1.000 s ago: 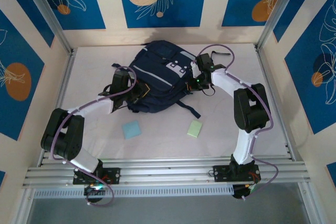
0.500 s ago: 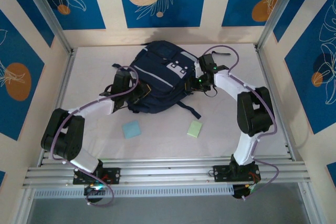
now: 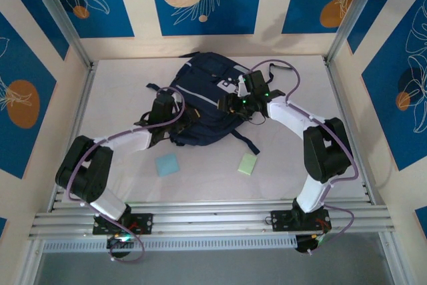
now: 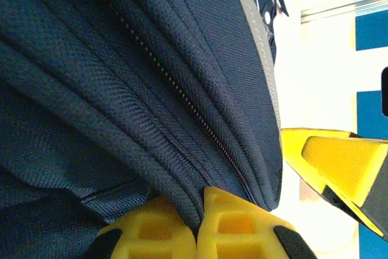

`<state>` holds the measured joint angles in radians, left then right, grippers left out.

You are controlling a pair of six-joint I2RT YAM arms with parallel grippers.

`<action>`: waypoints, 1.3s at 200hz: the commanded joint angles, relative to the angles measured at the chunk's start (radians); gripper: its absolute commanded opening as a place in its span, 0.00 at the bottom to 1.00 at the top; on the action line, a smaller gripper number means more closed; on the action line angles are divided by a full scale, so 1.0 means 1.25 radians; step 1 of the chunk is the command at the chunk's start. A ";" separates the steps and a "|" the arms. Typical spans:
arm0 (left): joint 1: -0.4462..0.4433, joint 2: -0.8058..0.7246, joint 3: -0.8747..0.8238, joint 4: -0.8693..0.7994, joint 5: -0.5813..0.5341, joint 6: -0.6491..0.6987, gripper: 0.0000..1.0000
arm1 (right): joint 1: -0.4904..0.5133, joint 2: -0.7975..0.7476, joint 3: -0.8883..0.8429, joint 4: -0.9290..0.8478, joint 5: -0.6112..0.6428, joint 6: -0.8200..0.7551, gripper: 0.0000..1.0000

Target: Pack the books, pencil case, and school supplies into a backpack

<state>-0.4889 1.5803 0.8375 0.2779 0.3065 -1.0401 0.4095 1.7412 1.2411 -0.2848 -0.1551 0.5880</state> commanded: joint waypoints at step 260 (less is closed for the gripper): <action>-0.056 0.039 0.007 0.075 0.002 0.080 0.00 | -0.018 -0.120 -0.098 -0.009 -0.103 0.088 0.55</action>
<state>-0.5354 1.6764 0.8146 0.4297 0.2684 -1.0298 0.4274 1.6333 1.0859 -0.1993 -0.3641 0.7918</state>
